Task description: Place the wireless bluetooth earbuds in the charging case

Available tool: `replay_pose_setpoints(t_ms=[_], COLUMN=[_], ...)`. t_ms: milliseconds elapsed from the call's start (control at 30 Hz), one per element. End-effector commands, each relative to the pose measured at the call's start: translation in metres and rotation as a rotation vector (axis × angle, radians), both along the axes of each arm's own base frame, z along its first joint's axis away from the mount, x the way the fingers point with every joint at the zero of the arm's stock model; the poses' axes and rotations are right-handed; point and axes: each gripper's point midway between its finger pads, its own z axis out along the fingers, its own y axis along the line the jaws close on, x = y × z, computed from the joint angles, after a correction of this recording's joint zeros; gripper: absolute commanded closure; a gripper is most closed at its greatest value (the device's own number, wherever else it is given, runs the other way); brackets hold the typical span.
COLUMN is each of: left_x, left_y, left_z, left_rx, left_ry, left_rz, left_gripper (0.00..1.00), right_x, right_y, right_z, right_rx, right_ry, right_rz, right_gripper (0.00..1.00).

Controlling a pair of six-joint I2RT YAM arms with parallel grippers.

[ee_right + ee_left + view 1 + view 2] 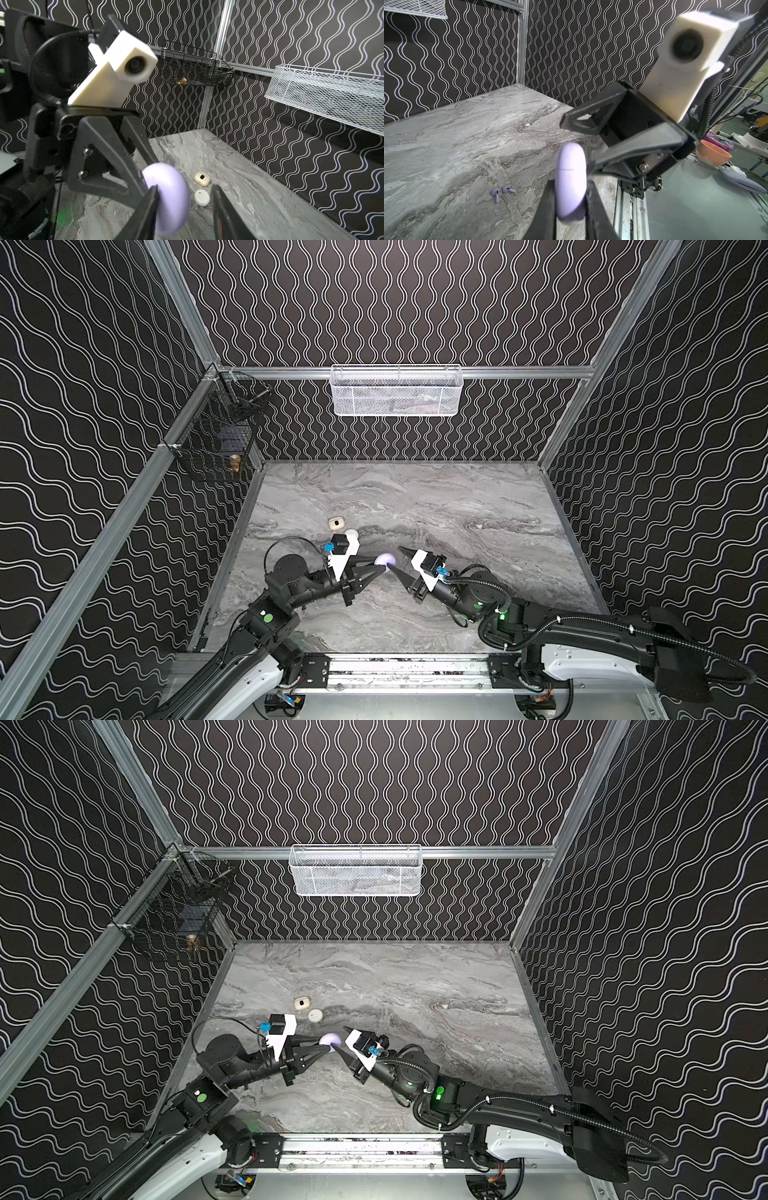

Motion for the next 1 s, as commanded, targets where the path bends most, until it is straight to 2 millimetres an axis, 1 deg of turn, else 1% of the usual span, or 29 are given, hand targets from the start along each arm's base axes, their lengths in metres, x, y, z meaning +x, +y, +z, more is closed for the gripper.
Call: replay_pose_setpoints(t_ms=[0,233,300,367,500,600,733,867,967], left_x=[-0.008,-0.012,-0.015,-0.017,-0.022,-0.026,-0.036,-0.040,-0.040], left_y=[-0.003,0.001,0.003,0.004,0.008,0.009,0.007,0.003,0.001], left_z=[0.010,0.012,0.014,0.016,0.018,0.021,0.024,0.025,0.025], left_rx=[-0.022,-0.041,-0.056,-0.071,-0.088,-0.107,-0.122,-0.128,-0.126], left_ry=[-0.054,-0.092,-0.117,-0.136,-0.174,-0.201,-0.220,-0.217,-0.213], left_rz=[-0.046,-0.041,-0.044,-0.044,-0.045,-0.054,-0.106,-0.150,-0.166], left_gripper=[1.00,1.00,1.00,1.00,1.00,1.00,1.00,1.00,1.00], right_x=[0.011,0.021,0.022,0.021,-0.001,-0.017,-0.027,-0.043,-0.043], right_y=[-0.012,-0.019,-0.022,-0.025,-0.022,-0.023,-0.023,-0.010,-0.002], right_z=[0.018,0.013,0.013,0.013,0.011,0.011,0.012,0.017,0.020], right_rx=[0.082,0.098,0.110,0.128,0.133,0.142,0.140,0.128,0.124], right_ry=[0.011,0.056,0.077,0.114,0.167,0.177,0.200,0.227,0.241], right_rz=[-0.077,-0.118,-0.130,-0.120,0.016,0.103,0.156,0.273,0.294], right_gripper=[0.60,0.61,0.59,0.54,0.46,0.43,0.41,0.40,0.41])
